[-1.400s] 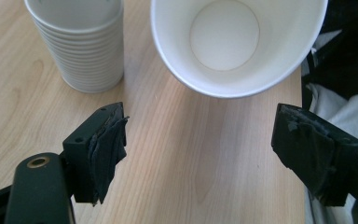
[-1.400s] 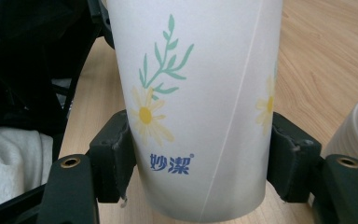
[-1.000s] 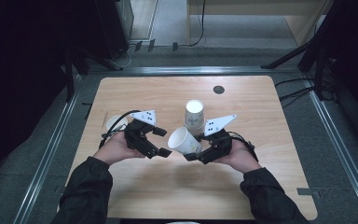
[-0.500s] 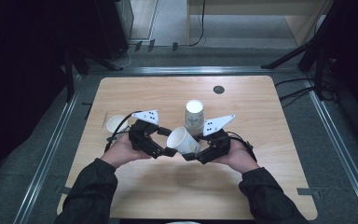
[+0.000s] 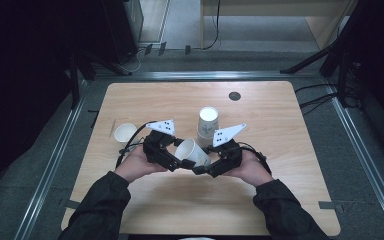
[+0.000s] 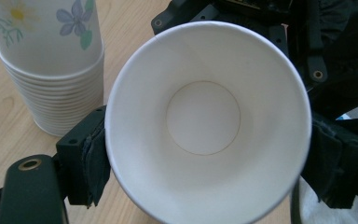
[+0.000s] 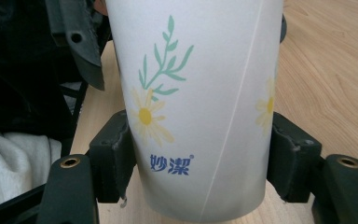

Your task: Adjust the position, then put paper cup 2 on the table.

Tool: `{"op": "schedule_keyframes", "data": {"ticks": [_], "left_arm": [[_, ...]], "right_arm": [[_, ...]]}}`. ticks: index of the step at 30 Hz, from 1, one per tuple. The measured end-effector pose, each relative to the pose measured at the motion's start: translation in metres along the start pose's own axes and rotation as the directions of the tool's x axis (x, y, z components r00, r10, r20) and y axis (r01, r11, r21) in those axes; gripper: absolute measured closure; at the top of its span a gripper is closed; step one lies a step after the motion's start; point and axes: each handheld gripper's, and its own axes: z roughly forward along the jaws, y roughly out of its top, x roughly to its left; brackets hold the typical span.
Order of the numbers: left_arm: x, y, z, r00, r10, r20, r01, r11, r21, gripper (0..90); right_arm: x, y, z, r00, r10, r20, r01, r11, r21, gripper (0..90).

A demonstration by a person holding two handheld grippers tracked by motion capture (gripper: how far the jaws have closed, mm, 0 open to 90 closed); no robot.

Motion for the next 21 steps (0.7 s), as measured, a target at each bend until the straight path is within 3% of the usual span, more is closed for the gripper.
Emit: {"op": "schedule_keyframes", "data": {"ticks": [2, 11, 15, 21], "left_arm": [[0.000, -0.001, 0.000, 1.0000, 0.002, -0.004, -0.002, 1.0000, -0.009, 20.3], [-0.001, 0.000, -0.001, 1.0000, 0.007, -0.007, -0.007, 1.0000, 0.005, 23.9], [-0.002, 0.000, -0.005, 0.9995, 0.030, -0.008, -0.030, 0.9995, -0.007, 23.9], [0.000, 0.003, -0.016, 0.9997, 0.022, -0.003, -0.022, 0.9996, -0.018, 24.0]], "right_arm": [[0.000, 0.000, 0.001, 1.0000, -0.001, -0.001, 0.001, 1.000, 0.001, 33.7], [0.000, 0.000, 0.001, 0.9998, 0.014, -0.012, -0.014, 1.000, 0.007, 33.4], [0.001, 0.000, 0.004, 0.9995, 0.023, -0.023, -0.022, 0.999, 0.025, 26.2], [-0.001, -0.005, 0.006, 0.9986, 0.052, -0.012, -0.051, 0.997, 0.052, 22.5]]}}
